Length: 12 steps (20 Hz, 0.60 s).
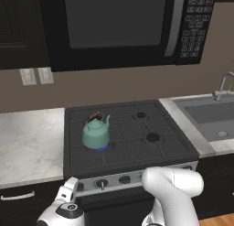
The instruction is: Lower the heat of the kettle.
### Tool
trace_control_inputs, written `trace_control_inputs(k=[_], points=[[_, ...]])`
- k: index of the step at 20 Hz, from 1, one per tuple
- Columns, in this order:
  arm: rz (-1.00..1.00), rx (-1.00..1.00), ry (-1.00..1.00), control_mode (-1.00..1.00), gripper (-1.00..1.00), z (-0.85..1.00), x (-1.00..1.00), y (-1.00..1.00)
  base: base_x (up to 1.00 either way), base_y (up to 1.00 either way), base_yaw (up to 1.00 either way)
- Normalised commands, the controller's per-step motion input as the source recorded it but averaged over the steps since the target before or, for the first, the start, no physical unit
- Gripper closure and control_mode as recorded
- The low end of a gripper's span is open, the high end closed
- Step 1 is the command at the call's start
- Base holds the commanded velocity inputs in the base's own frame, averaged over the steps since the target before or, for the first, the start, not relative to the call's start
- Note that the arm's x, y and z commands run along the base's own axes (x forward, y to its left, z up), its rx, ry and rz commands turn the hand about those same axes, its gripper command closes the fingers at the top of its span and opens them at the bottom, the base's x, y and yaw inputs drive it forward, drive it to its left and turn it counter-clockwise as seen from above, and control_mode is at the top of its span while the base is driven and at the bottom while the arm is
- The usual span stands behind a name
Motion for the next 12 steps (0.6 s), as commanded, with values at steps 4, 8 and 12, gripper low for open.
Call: trace_control_inputs(k=[4,8,12], points=[[0.02,0.00,-0.09,-1.00,-1.00,0.00,0.11,0.00,0.00,0.00,0.00],[0.04,0.00,-0.07,-1.00,-1.00,0.00,0.10,0.00,0.00,0.00,0.00],[0.03,0.00,-0.06,-1.00,-1.00,0.00,0.06,-0.06,0.00,0.00,0.00]])
